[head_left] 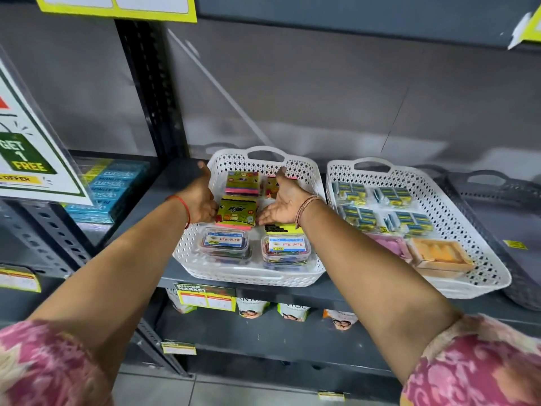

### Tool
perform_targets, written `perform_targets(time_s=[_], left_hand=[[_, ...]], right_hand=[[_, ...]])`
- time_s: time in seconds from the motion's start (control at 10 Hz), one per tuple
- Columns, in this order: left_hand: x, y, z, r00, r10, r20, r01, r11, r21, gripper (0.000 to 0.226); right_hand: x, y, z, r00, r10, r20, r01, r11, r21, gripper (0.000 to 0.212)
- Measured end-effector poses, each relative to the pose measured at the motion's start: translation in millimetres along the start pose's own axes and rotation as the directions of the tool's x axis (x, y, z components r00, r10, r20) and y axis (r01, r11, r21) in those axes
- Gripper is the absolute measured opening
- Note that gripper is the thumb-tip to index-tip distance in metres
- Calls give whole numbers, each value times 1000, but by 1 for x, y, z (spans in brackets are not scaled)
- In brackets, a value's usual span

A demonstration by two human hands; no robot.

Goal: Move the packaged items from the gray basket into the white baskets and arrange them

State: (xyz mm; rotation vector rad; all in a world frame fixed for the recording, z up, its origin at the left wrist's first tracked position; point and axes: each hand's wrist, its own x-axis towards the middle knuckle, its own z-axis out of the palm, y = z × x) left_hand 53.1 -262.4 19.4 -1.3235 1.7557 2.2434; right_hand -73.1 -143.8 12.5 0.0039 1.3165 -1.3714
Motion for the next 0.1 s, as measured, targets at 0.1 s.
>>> perform_targets(time_s=[0.1], left_hand=[[0,-1,6,1000,12,-28,-13,999,-40,101]], right_hand=[[-8,-1,8,1000,-10,18,11,999,-49,88]])
